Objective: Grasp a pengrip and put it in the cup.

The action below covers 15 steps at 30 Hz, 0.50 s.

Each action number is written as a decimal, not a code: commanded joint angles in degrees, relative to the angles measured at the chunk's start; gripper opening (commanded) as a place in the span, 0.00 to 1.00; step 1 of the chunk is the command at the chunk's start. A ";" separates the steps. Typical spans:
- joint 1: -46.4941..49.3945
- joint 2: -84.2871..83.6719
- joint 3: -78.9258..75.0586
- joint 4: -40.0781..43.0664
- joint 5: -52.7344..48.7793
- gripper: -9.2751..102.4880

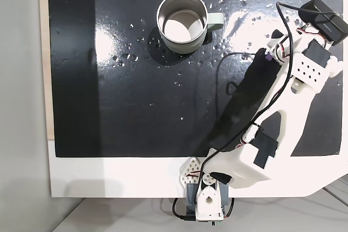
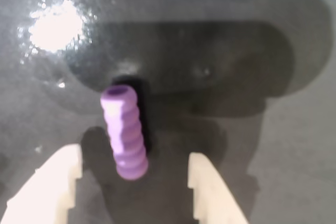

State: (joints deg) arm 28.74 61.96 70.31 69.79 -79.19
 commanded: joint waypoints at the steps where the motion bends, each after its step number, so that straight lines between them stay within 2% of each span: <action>1: -1.14 -0.53 -4.04 -2.64 -0.53 0.32; 7: -1.85 -3.96 -4.22 -3.78 -0.44 0.30; 15: -2.46 -5.45 -3.87 -3.78 -0.35 0.14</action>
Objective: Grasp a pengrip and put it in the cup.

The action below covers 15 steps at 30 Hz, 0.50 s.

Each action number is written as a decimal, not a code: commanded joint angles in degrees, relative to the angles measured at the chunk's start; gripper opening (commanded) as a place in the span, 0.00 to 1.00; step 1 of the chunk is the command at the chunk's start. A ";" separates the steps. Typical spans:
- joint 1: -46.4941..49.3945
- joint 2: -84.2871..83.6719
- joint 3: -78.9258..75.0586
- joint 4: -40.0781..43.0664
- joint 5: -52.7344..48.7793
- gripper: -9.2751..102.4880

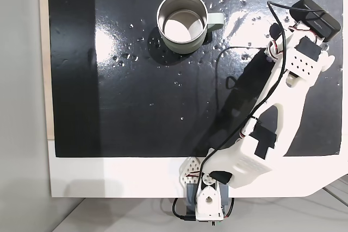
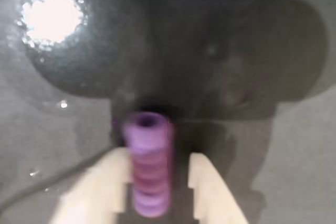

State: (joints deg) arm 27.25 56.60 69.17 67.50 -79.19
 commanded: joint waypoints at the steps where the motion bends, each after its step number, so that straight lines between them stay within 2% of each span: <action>1: -0.97 -0.09 -2.81 -1.58 -0.35 0.14; 9: -0.97 0.00 -3.34 -1.14 0.35 0.09; 15: -2.37 4.92 -10.72 6.59 7.38 0.09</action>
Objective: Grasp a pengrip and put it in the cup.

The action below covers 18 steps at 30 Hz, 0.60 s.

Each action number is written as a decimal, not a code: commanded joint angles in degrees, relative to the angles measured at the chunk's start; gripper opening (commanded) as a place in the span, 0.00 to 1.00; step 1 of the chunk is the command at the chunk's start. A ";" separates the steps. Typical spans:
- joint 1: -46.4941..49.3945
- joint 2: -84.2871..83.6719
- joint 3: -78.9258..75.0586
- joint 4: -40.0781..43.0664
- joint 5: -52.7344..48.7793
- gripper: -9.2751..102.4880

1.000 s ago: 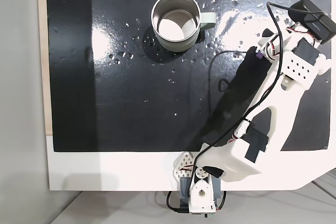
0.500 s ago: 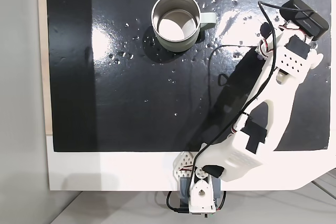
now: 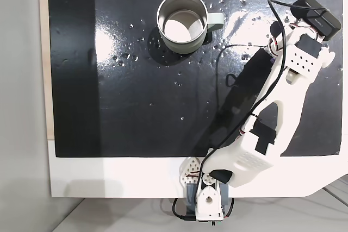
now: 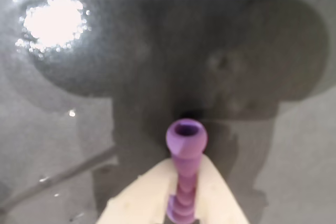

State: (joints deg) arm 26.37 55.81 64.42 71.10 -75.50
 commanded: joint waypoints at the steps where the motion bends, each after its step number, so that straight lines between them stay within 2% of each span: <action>1: -2.02 7.29 -7.21 4.57 5.80 0.09; 8: -8.44 18.28 -15.73 19.51 23.12 0.08; 13: -15.38 25.14 -17.49 23.12 33.49 0.08; 18: -20.83 27.16 -21.18 22.68 47.20 0.08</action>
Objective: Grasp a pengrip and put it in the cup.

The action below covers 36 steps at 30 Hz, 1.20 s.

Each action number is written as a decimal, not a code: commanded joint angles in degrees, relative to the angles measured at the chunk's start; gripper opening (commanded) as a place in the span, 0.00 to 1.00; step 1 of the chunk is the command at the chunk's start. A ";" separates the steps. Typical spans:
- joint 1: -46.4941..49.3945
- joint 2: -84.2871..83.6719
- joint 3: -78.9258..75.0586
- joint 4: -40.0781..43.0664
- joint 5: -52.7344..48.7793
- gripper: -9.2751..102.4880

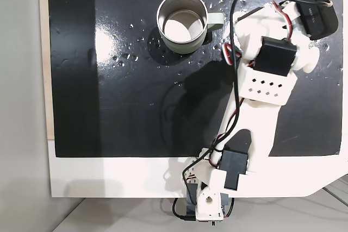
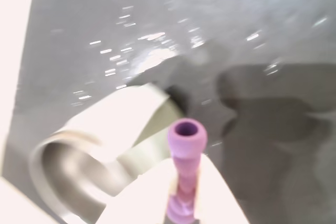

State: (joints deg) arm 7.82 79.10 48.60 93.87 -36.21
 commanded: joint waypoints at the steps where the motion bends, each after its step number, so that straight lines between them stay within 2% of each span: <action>1: -3.43 4.04 -6.24 -0.18 10.37 0.08; 8: -8.44 3.43 -6.33 -5.80 24.70 0.08; 13: -10.90 1.58 -6.06 -9.40 30.41 0.08; 22: -16.00 -2.11 -5.98 -12.22 37.09 0.08; 31: -17.93 -2.81 -4.92 -12.48 37.35 0.08; 33: -17.84 -2.72 -5.27 -11.43 37.27 0.12; 36: -17.58 -2.37 -5.36 -9.49 36.12 0.22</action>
State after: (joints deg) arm -10.02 75.67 45.18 83.50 0.70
